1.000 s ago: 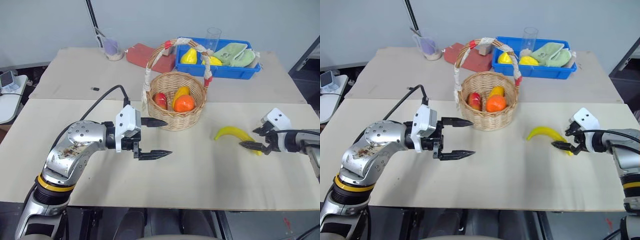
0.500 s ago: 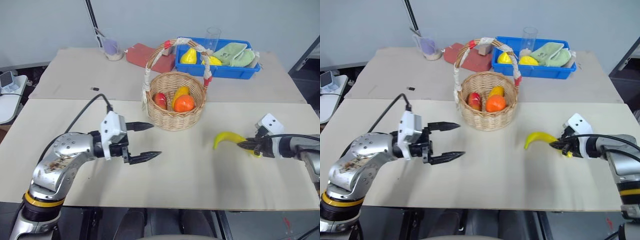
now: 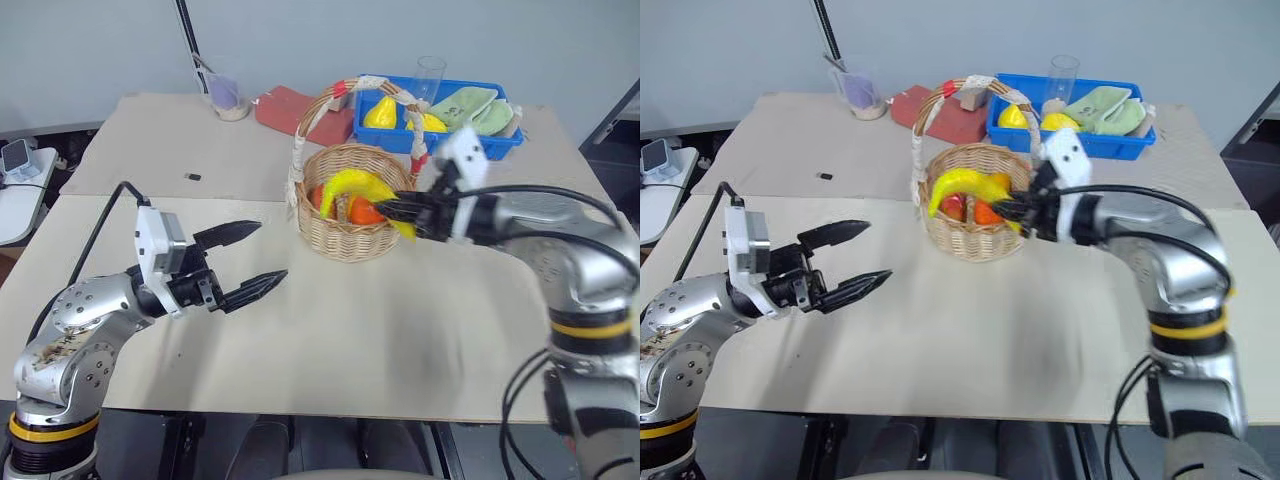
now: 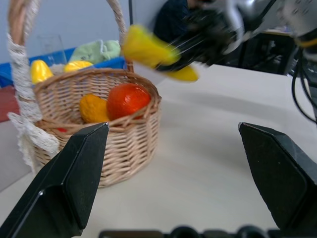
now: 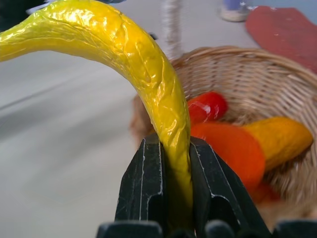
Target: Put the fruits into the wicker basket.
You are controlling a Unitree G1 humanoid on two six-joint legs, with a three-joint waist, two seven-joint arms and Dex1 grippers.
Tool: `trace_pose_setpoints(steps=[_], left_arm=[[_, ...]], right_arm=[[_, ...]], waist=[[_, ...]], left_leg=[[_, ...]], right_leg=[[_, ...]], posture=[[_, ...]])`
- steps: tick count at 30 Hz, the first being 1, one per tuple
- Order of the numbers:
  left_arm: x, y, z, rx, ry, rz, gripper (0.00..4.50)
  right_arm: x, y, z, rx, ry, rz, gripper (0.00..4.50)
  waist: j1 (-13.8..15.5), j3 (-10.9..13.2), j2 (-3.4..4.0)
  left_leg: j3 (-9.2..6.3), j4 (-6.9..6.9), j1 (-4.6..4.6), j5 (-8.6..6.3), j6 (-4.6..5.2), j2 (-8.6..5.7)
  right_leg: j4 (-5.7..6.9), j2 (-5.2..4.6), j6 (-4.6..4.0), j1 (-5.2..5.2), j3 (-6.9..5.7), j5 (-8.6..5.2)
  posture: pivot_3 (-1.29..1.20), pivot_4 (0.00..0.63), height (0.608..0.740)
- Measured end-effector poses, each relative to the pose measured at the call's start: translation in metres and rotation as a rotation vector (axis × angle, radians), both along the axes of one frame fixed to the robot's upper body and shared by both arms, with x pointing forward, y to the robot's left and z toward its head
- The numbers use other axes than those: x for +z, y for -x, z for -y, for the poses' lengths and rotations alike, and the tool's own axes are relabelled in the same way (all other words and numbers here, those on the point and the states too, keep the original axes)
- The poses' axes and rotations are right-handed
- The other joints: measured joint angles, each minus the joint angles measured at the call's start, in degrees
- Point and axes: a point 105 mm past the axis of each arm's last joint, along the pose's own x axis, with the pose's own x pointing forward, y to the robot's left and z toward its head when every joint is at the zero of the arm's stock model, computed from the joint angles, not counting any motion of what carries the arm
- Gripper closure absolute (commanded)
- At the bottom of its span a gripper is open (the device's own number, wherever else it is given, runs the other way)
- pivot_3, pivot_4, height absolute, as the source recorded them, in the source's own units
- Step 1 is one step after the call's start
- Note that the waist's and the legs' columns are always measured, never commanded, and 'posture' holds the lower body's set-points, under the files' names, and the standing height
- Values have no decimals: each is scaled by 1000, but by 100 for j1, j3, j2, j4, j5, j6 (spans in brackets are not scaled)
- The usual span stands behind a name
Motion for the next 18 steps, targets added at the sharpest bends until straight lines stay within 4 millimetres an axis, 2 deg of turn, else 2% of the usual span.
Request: trace_pose_setpoints(steps=[2,6,9,13,15,18], left_arm=[[-1,0,-2,15,0,-4,0],[-1,0,-3,39,2,-3,0],[-1,0,-3,46,2,0,0],[1,-1,-4,57,7,5,0],[2,-2,-3,56,9,11,0],[4,-3,-2,52,11,21,0]], right_arm=[[-10,-16,-6,-47,5,-11,4286],[-1,-39,-7,-124,8,53,4286],[3,-50,-6,-168,-1,84,4286],[11,-54,-10,-169,-8,114,4286],[15,-56,-13,-166,-15,130,3218],[16,-58,-14,-178,-12,142,2184]], waist=[[-7,0,0],[-37,0,1],[-42,0,1],[-44,0,1],[-50,0,1],[-47,0,1]], left_leg=[[0,0,-4,0,0,-1],[0,-1,-1,0,0,2],[1,-4,-4,0,0,3],[0,-7,-6,0,0,4],[1,-7,-6,0,0,4],[1,-7,-6,0,0,3]], right_leg=[[3,0,0,-7,0,0],[9,3,-2,-11,1,1],[9,5,-2,-17,2,1],[12,5,-3,-23,1,2],[13,5,-3,-23,1,2],[14,5,-3,-23,1,2]], posture=[[0,150,711],[0,150,711],[0,150,711],[0,150,711],[0,150,711],[0,150,711]])
